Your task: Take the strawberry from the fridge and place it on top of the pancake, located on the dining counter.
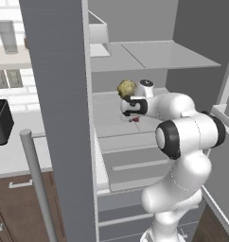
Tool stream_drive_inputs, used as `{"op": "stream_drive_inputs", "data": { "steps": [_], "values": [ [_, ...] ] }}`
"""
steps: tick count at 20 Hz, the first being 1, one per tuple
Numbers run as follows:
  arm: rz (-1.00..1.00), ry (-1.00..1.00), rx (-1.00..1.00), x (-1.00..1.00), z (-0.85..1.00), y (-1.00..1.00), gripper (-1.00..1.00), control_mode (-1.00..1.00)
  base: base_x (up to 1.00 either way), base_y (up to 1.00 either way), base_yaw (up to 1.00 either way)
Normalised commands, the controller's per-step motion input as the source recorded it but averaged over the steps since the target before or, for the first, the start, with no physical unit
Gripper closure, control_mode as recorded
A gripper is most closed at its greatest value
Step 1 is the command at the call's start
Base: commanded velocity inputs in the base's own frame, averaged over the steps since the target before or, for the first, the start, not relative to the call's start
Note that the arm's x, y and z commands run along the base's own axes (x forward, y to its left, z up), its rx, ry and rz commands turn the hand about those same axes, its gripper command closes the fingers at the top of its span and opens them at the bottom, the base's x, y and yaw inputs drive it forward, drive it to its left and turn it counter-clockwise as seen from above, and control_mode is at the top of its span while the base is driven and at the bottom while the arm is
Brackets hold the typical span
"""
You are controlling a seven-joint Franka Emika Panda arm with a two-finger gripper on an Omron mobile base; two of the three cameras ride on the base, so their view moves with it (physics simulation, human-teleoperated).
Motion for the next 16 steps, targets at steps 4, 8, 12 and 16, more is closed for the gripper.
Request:
{"op": "stream_drive_inputs", "data": {
  "steps": [4,8,12,16],
  "values": [
    [-0.34,-0.07,0.08,-1.00,0.21,-0.48,1.00,-1.00,0.00,0.00,0.00],
    [-0.40,0.00,0.07,-1.00,0.33,-0.39,1.00,-1.00,0.00,0.00,0.00],
    [-0.35,0.00,0.03,-1.00,0.71,-0.10,1.00,-1.00,0.00,0.00,0.00],
    [-0.23,0.10,0.00,-0.92,0.95,0.00,1.00,-1.00,0.00,0.00,0.00]
  ]
}}
